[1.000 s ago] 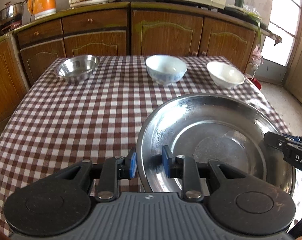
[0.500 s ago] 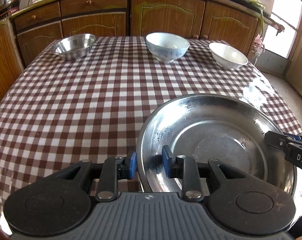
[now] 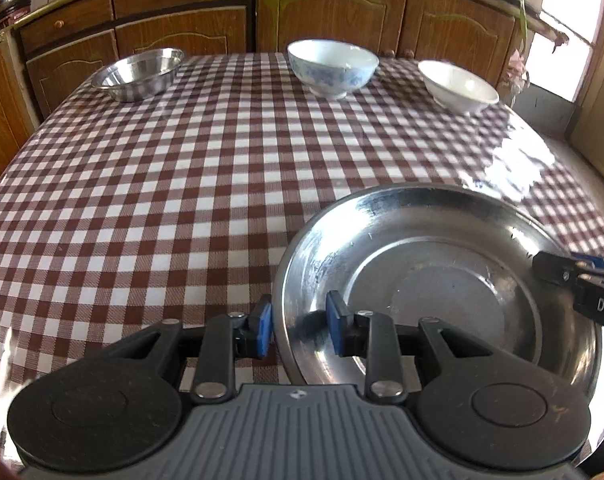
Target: Organize plates and bowls
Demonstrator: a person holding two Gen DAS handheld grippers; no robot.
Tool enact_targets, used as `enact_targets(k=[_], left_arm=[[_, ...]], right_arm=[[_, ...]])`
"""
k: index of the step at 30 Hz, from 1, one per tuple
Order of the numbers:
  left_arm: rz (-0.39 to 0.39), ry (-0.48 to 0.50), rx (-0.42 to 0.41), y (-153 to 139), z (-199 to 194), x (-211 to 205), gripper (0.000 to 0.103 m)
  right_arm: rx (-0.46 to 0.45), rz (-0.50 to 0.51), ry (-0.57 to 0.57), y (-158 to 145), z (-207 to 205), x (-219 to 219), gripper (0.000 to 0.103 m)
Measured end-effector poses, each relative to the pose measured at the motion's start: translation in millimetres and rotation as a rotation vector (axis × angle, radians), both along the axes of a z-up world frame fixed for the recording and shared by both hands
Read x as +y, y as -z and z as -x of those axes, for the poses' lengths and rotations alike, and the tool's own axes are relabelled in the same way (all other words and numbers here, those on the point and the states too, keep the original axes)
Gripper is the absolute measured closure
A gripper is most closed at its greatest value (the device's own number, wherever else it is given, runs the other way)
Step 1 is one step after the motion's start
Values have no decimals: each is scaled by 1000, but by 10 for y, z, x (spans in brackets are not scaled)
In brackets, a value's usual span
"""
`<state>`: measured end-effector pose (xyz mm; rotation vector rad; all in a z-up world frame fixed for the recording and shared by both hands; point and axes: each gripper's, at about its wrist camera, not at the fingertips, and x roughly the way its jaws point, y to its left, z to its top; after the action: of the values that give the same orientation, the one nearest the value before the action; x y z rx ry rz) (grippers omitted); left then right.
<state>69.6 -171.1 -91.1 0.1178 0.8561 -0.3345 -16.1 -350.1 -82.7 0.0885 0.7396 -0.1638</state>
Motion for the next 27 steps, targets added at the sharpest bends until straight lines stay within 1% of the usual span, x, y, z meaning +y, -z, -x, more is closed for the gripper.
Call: enact_targets(k=[6,10,12,13,15,17,19,20,22,27], left_arm=[[-6,3,3,31,-11,-21,72],[-6,11,-1,33,5,-24,72],[-2,9,1,35,3,-20,72],[4,8,-1,34,3,-12,72],[12,-1,-8,18,6,5,72],[28,-8,-17,-8,8,30,69],[38,-15,-27,-32,17,50,60],[40,-19,-32,-39,18,56,57],[39,-25,-37,-41,21,59,50],[31,-33,-35,-10,20,63,41]], right_arm=[[5,21,-4,14,-35,10,81],[10,36,-19,22,-30,22,78],[5,42,-23,11,-22,36,64],[0,49,-24,0,-18,41,61],[-7,49,-24,-18,-11,28,60],[-19,34,-6,-36,3,-26,52],[-28,18,12,-50,24,-91,47],[-32,7,20,-55,30,-119,41],[-39,-16,34,-61,48,-178,36],[-22,-63,44,5,59,-247,34]])
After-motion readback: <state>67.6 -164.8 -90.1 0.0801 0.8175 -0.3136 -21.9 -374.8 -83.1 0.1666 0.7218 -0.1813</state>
